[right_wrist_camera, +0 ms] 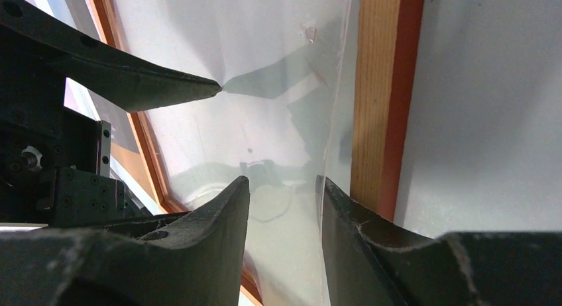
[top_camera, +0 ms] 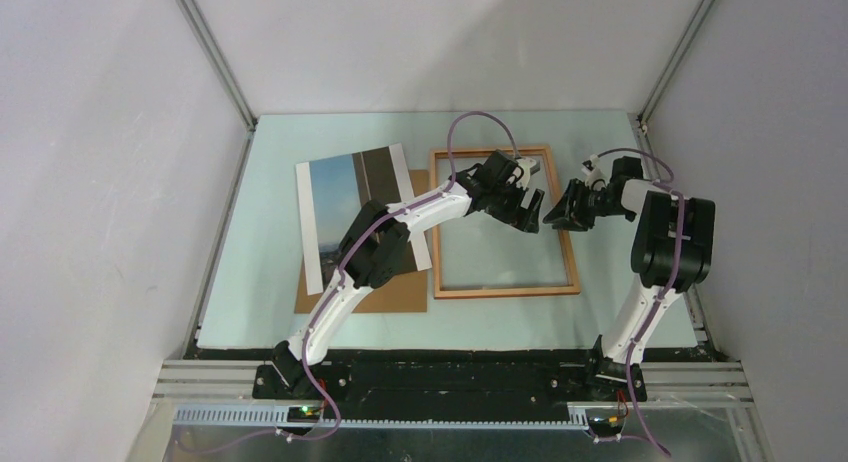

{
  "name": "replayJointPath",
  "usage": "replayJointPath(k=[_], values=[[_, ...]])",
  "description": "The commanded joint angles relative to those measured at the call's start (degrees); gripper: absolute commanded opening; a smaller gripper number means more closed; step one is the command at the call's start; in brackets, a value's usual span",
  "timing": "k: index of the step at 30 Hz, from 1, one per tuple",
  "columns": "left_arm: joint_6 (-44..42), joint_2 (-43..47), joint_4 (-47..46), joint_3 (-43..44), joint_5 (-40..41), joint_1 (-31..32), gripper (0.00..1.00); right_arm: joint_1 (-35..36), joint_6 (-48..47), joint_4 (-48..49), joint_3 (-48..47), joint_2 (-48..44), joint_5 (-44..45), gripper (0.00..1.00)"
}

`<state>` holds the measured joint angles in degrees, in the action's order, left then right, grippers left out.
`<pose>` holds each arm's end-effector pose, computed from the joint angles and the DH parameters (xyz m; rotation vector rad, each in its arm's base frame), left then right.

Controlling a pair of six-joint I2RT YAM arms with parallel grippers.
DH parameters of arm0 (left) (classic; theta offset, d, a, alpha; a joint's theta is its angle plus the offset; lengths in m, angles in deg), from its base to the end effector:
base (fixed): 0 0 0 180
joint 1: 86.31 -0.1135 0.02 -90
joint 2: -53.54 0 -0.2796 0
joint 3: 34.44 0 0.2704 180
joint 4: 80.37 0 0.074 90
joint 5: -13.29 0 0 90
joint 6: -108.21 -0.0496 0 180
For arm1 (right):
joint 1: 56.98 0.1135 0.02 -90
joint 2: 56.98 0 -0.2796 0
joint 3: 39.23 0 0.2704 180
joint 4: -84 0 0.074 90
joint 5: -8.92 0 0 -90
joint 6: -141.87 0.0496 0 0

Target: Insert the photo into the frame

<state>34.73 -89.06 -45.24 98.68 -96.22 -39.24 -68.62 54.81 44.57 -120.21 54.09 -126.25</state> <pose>0.3930 -0.4468 0.1540 0.8278 2.3524 -0.9115 0.3916 -0.0448 0.1368 0.1335 2.5541 1.0228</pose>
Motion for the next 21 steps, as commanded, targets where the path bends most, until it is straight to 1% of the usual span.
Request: replayJointPath(k=[1,15,21], values=[[-0.58,1.63,3.07,-1.84,1.10,0.22,0.96,-0.88,-1.59,-1.30,-2.15,-3.16,0.53,0.47],[-0.86,2.22,3.07,-2.18,1.27,0.24,0.96,-1.70,-2.76,-3.10,-2.08,-5.40,3.10,0.49],[-1.02,2.45,3.07,-2.28,1.42,0.22,0.96,-1.89,-4.74,-3.44,-2.06,-6.33,4.37,0.52]])
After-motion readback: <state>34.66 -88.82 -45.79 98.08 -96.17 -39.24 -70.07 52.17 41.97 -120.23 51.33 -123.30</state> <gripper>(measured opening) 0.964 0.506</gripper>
